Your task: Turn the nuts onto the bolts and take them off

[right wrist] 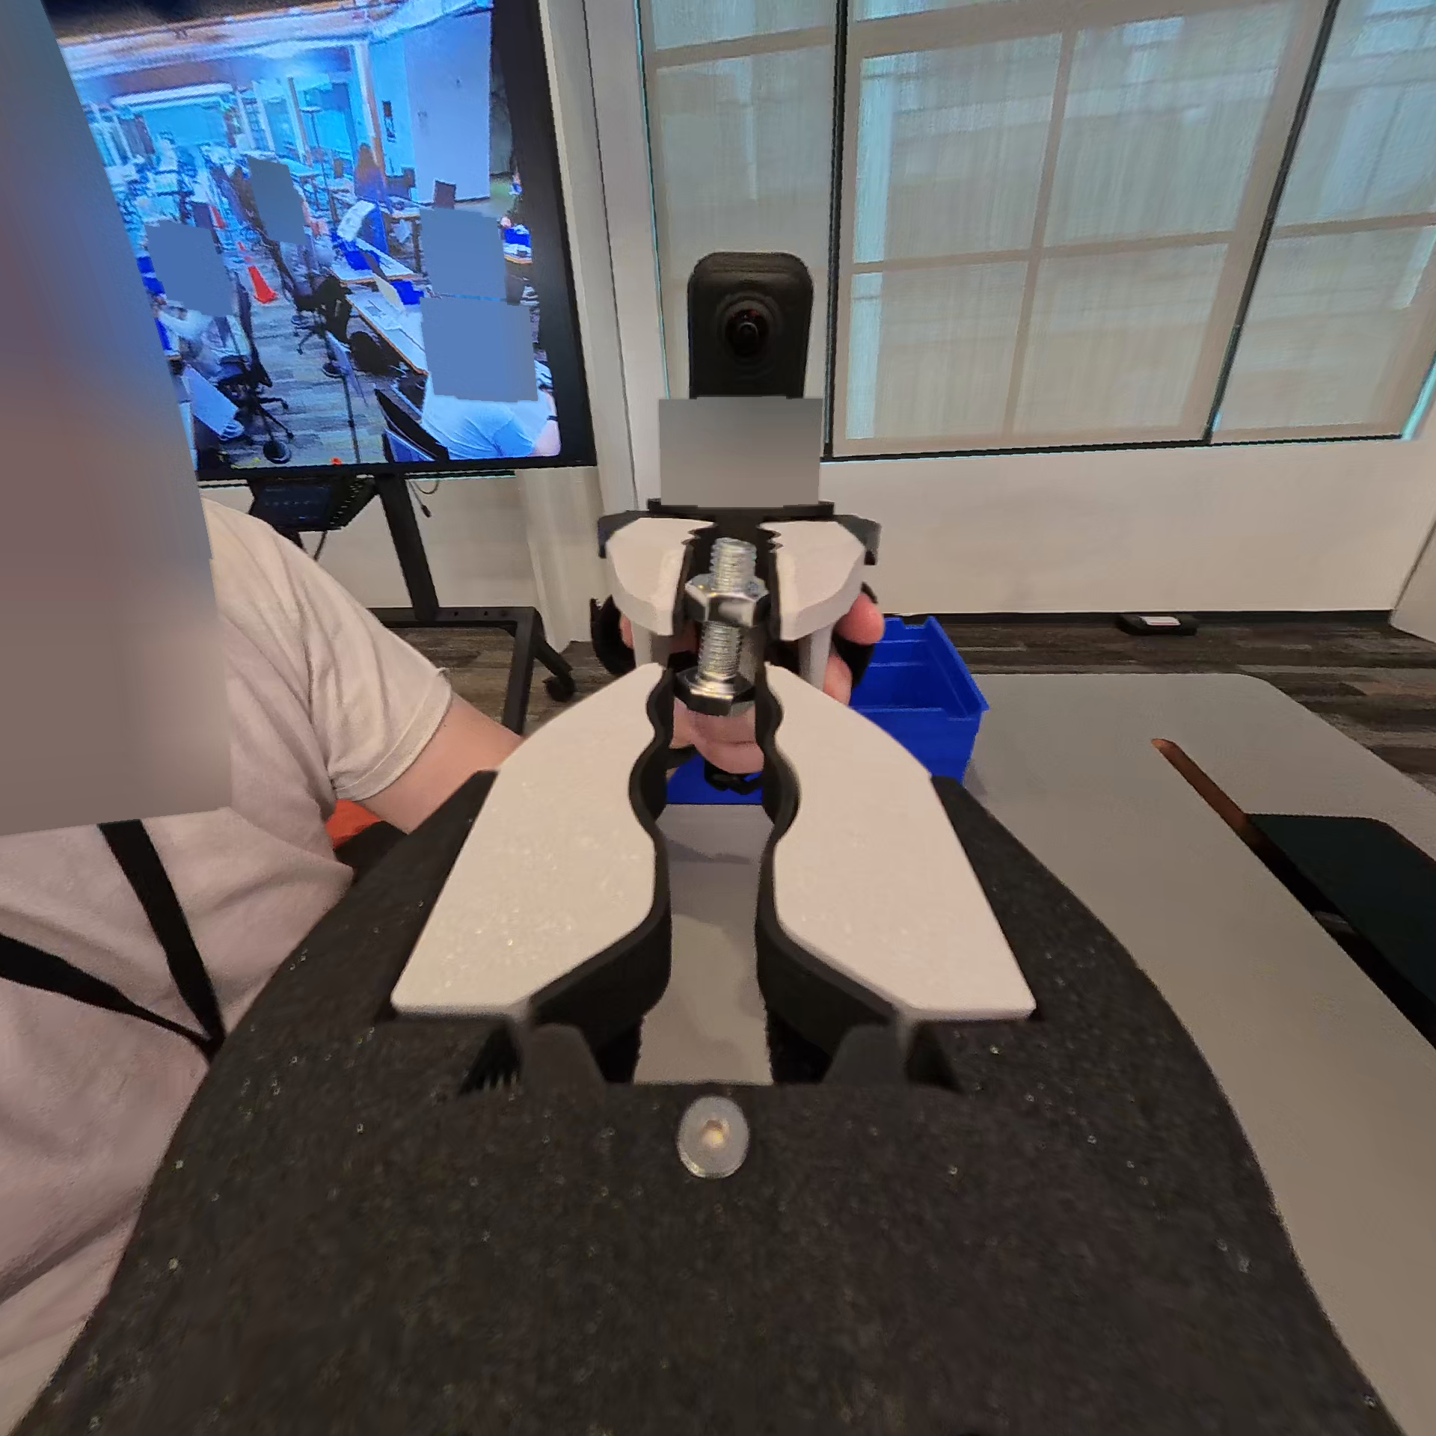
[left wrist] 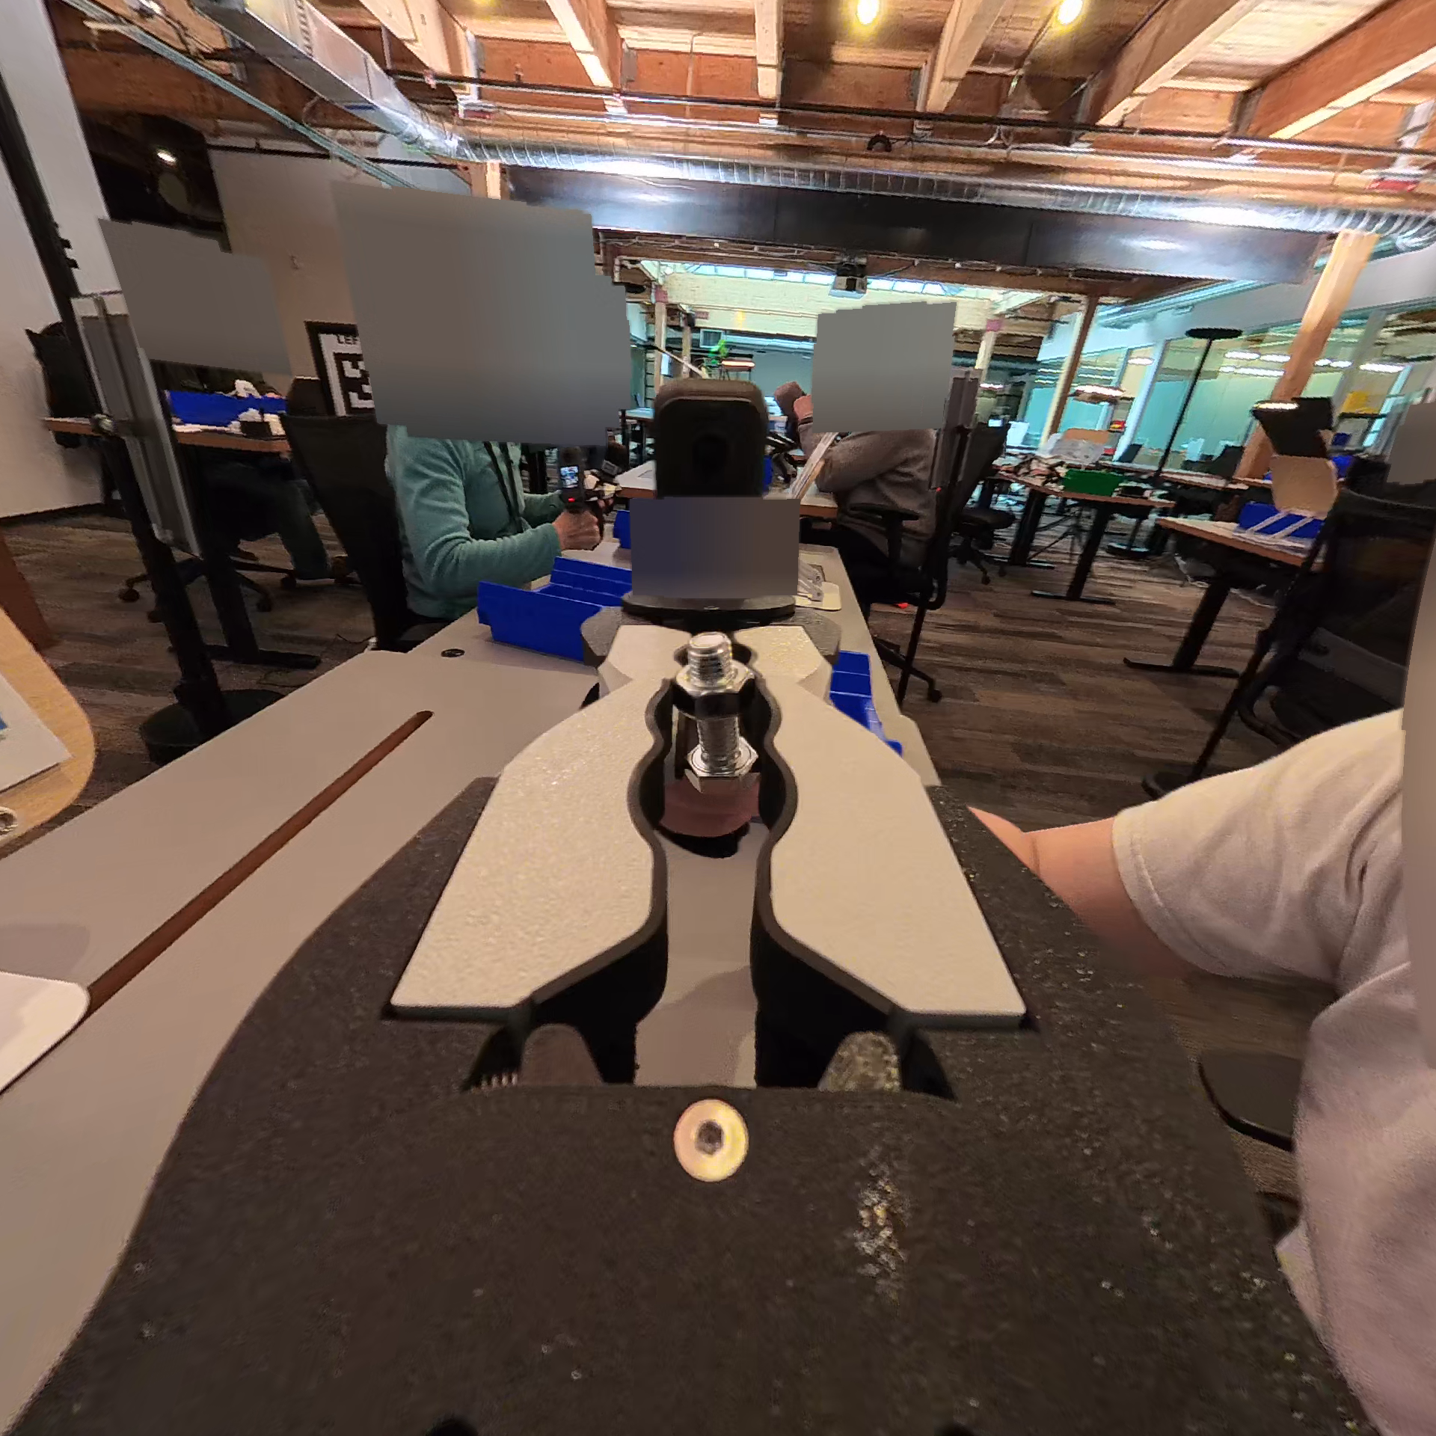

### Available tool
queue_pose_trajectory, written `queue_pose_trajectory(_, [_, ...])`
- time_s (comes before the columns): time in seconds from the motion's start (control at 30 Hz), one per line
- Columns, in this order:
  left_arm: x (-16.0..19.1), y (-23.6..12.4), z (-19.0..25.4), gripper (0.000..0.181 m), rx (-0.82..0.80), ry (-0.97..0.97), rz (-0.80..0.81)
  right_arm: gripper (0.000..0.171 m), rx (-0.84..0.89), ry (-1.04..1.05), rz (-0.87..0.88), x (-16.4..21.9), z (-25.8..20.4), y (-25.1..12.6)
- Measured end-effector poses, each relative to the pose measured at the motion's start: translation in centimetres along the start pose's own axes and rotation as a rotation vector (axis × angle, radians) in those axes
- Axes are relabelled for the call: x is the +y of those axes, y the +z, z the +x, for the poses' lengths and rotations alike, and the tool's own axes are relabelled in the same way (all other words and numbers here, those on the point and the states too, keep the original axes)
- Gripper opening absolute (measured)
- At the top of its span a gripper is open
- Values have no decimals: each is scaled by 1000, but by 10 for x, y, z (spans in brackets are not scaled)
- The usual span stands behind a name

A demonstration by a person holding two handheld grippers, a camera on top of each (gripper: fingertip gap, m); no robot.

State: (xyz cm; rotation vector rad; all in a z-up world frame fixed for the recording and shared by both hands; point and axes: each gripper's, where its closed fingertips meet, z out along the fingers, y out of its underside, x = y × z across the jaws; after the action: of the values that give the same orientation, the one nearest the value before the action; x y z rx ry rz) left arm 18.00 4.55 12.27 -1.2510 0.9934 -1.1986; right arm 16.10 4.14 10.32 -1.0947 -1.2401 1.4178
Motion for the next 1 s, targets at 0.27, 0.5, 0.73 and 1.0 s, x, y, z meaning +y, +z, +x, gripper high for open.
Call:
queue_pose_trajectory(0.27, [-9,-8,-6,19,-53,23,31,19,178,-118,-21,-7,8,6])
queue_pose_trajectory(0.5, [-7,-8,-12,19,-75,-5,40,18,166,-61,7,-5,13,5])
queue_pose_trajectory(0.73, [-5,-7,-13,19,-91,22,27,19,157,-64,7,-3,14,5])
queue_pose_trajectory(1.0, [26,-7,-32,19,-149,63,-127,21,212,-51,-71,0,24,-19])
